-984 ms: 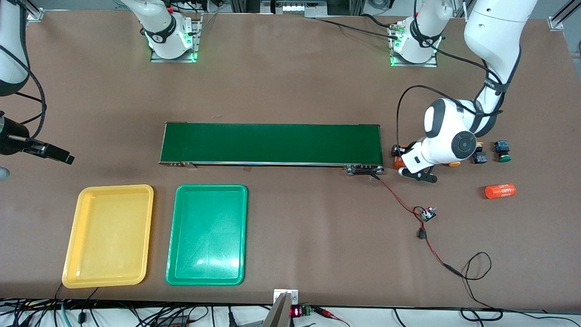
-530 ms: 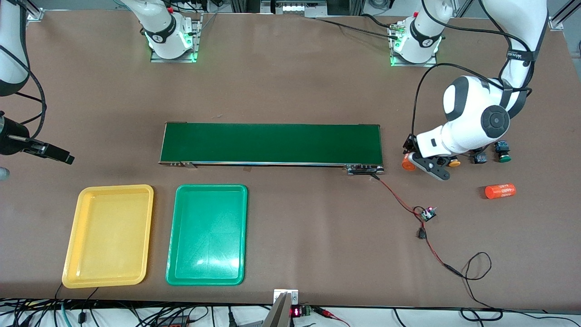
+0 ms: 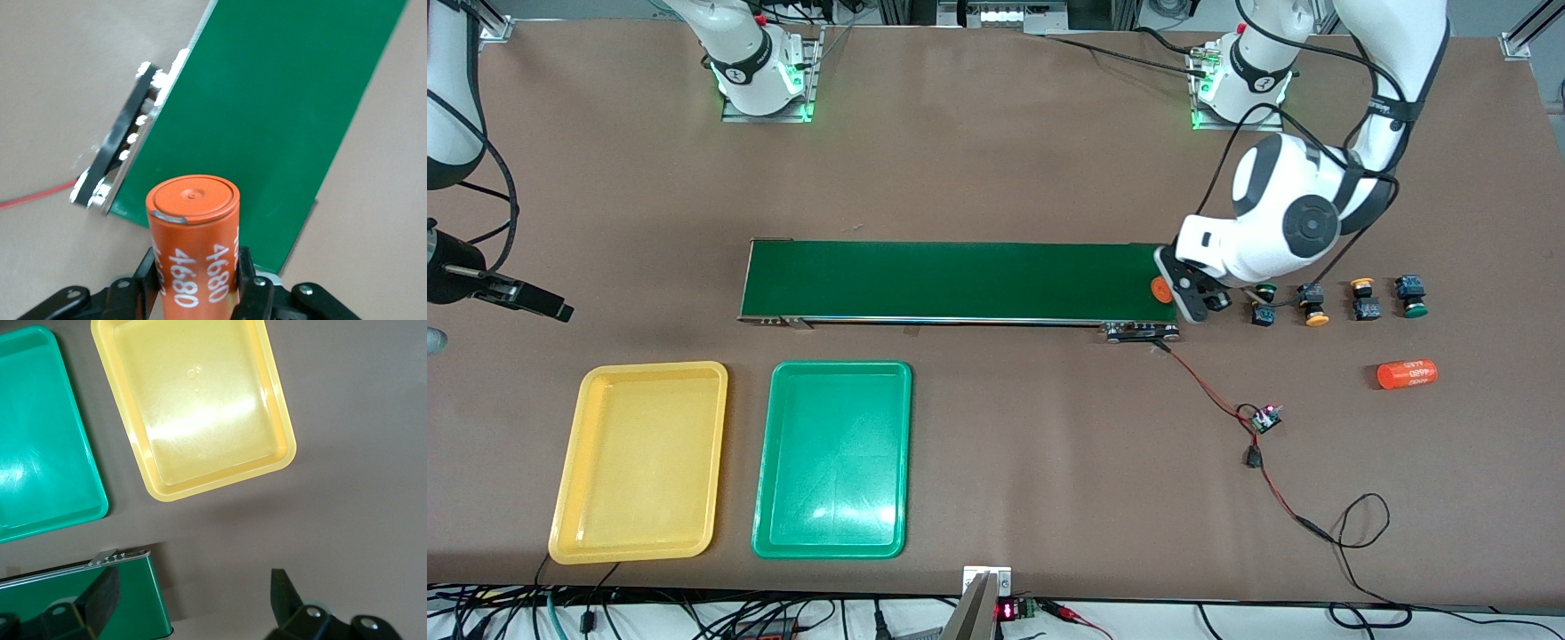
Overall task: Sort buttons by color to trays
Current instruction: 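Carry the orange cylinder onto the green conveyor belt and release, then raise the left gripper and move it back over the button row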
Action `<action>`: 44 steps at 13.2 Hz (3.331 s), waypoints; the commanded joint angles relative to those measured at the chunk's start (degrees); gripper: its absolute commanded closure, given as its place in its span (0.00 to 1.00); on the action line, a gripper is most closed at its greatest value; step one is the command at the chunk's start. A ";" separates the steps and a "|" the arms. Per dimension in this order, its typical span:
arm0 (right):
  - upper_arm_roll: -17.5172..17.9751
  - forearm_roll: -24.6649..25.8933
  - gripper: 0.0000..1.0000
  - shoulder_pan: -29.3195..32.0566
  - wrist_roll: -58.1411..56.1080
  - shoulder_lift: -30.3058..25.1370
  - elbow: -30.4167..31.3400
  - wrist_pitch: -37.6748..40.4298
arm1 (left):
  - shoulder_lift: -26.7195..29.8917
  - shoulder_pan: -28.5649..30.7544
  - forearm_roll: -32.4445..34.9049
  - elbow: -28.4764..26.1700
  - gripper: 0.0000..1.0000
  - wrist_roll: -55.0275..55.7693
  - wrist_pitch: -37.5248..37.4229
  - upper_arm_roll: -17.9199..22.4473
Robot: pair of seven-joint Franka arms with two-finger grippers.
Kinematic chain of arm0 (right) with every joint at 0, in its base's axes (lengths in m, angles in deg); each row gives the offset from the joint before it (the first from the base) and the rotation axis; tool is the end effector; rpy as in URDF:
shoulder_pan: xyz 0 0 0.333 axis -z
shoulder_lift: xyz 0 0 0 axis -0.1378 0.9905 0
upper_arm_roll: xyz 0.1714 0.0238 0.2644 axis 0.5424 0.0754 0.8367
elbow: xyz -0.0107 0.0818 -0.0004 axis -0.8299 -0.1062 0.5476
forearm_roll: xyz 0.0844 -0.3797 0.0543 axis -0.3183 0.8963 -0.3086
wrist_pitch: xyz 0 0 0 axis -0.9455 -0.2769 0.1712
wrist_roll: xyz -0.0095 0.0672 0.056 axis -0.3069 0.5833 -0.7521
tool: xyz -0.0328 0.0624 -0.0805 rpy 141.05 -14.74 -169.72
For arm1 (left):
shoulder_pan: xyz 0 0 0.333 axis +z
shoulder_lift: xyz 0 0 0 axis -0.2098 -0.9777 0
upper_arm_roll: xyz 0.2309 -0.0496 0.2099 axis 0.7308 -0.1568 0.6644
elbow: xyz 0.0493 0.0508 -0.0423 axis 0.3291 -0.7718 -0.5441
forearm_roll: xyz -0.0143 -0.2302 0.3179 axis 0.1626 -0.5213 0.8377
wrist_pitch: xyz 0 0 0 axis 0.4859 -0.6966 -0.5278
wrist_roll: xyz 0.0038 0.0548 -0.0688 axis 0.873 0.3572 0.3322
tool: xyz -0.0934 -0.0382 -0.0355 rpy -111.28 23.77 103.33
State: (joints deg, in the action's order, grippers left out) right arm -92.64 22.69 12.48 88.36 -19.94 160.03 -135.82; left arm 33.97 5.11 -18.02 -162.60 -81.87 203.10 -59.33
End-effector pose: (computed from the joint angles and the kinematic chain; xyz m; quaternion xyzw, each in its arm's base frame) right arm 0.6276 -0.0792 0.4976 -0.9923 0.1235 0.0021 0.0114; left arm 0.5200 -0.1893 0.2821 0.8362 -0.5365 -0.0565 0.0988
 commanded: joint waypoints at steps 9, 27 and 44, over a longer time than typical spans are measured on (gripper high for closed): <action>0.18 -0.45 0.00 0.71 -1.01 3.26 -4.14 -0.10 | -2.30 -4.16 11.95 -0.09 1.00 -11.21 8.19 -3.74; 0.18 0.07 0.00 1.68 -3.73 3.17 -4.23 0.43 | 2.78 -2.33 13.19 0.69 0.00 -9.72 4.26 -3.30; 0.18 0.07 0.00 2.91 -5.94 2.73 -4.32 0.78 | -0.37 12.54 2.64 2.28 0.00 35.87 -8.41 2.86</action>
State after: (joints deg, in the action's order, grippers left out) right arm -92.76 22.75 15.07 83.33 -17.23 156.63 -136.12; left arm 33.94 17.93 -14.01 -159.78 -52.09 194.99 -56.94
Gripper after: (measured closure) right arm 0.000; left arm 0.000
